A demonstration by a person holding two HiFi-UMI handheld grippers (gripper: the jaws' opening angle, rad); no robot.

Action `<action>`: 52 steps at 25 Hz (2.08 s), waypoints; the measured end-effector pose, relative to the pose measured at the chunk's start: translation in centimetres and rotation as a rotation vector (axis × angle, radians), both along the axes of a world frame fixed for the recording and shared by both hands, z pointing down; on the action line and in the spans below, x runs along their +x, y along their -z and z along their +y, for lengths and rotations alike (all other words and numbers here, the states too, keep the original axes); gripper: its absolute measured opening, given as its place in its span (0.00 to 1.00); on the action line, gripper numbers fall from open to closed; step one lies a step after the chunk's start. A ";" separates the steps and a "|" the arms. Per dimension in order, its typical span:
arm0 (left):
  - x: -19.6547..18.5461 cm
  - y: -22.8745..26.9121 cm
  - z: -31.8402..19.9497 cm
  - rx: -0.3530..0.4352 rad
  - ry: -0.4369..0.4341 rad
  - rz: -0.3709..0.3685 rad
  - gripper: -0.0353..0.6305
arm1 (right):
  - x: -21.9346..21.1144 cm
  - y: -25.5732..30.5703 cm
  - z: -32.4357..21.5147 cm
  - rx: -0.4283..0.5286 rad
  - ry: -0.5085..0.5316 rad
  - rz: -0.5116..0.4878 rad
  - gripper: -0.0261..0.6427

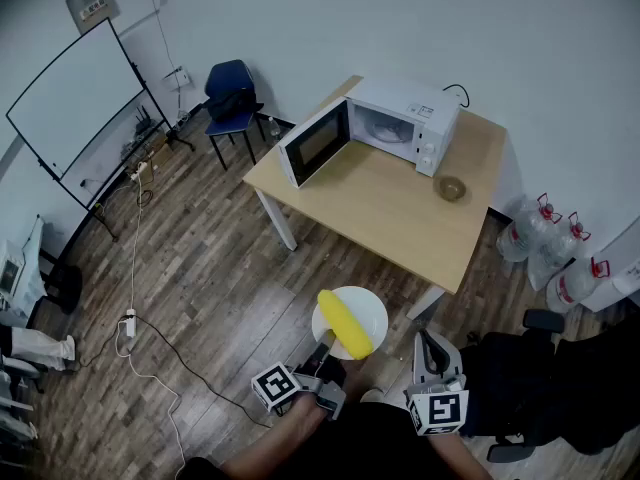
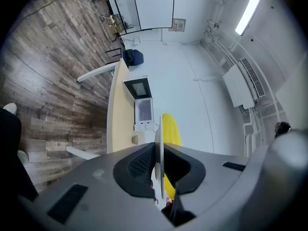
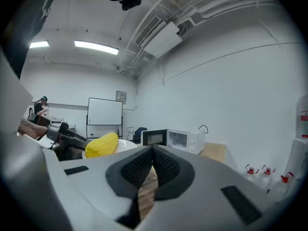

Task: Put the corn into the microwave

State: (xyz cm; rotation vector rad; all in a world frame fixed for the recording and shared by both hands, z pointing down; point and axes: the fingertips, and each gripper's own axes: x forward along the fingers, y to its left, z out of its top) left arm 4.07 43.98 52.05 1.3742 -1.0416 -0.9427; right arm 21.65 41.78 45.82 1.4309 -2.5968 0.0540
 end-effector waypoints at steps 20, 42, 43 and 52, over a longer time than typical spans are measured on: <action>-7.3 -3.3 -14.2 -0.011 -0.050 0.019 0.09 | -6.3 -3.4 -12.8 -0.073 -0.073 0.028 0.13; -15.5 -4.6 -40.1 -0.012 -0.380 -0.057 0.09 | -16.5 -1.8 -31.6 -0.132 -0.303 0.007 0.13; -15.5 -4.8 -41.3 -0.013 -0.379 -0.061 0.09 | -16.6 -2.0 -32.2 -0.135 -0.302 0.005 0.13; -13.3 -6.9 -51.8 -0.018 -0.337 -0.046 0.09 | -16.4 -2.6 -41.9 -0.105 -0.262 -0.055 0.13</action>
